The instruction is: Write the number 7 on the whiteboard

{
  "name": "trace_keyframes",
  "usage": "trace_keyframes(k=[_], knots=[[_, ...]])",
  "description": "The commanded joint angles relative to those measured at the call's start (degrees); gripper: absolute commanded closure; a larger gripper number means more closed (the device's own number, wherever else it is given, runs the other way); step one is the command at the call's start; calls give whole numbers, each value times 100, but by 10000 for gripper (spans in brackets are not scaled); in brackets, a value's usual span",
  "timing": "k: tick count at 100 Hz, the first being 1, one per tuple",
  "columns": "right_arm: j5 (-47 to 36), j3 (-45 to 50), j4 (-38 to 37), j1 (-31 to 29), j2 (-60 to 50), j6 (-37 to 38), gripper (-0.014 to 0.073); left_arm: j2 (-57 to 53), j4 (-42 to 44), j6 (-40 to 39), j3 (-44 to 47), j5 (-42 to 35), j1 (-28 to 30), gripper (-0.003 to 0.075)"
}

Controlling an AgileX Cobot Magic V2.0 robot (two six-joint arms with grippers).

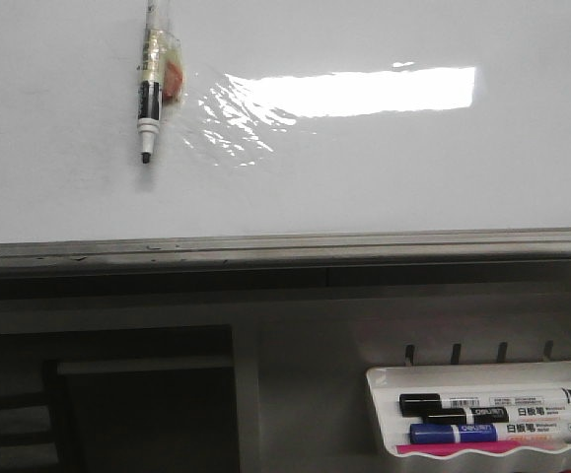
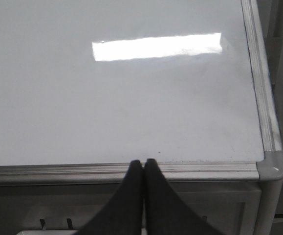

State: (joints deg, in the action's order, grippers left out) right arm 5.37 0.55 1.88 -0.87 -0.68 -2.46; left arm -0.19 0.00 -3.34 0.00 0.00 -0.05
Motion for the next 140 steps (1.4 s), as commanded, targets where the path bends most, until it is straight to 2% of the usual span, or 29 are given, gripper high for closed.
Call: trace_keyframes(k=[1, 21, 31, 56, 66, 71, 76, 88, 98, 107, 115, 128, 140], knots=[[-488, 173, -26, -22, -110, -12, 657, -181, -69, -45, 205, -417, 7, 741], [-633, 173, -13, -22, -110, -12, 657, -181, -113, -45, 205, -417, 7, 741], [-894, 173, 460, -22, -110, -12, 657, -181, -351, -45, 205, -437, 7, 741], [-999, 173, 2109, -22, -110, -12, 657, -181, -2415, -45, 205, -379, 7, 741], [-986, 152, 3074, -22, -110, -12, 657, -181, -3431, -45, 195, -379, 7, 741], [-909, 112, 3256, -22, -110, -12, 657, -181, -3815, -45, 183, -379, 7, 741], [-646, 6, 3254, -22, -110, -12, 657, -181, -4117, -45, 158, -361, 7, 741], [-1, -329, 3061, -22, -63, -105, 649, -157, -4135, 14, -124, 0, 5, 741], [546, -715, 2607, -22, 165, -106, 647, 35, -3682, 165, -637, 632, 5, 741], [1063, -1148, 2235, -22, 585, -106, 647, 431, -2926, 251, -1207, 1307, 5, 741], [1476, -1571, 1936, -22, 1107, -106, 647, 885, -2422, 586, -1864, 1897, 5, 741], [2129, -2334, 1643, -22, 1946, -129, 647, 1682, -2321, 1259, -2751, 2740, 5, 741], [2395, -2836, 1619, 115, 2552, -428, 647, 2121, -2372, 1504, -3257, 2969, -184, 741]])
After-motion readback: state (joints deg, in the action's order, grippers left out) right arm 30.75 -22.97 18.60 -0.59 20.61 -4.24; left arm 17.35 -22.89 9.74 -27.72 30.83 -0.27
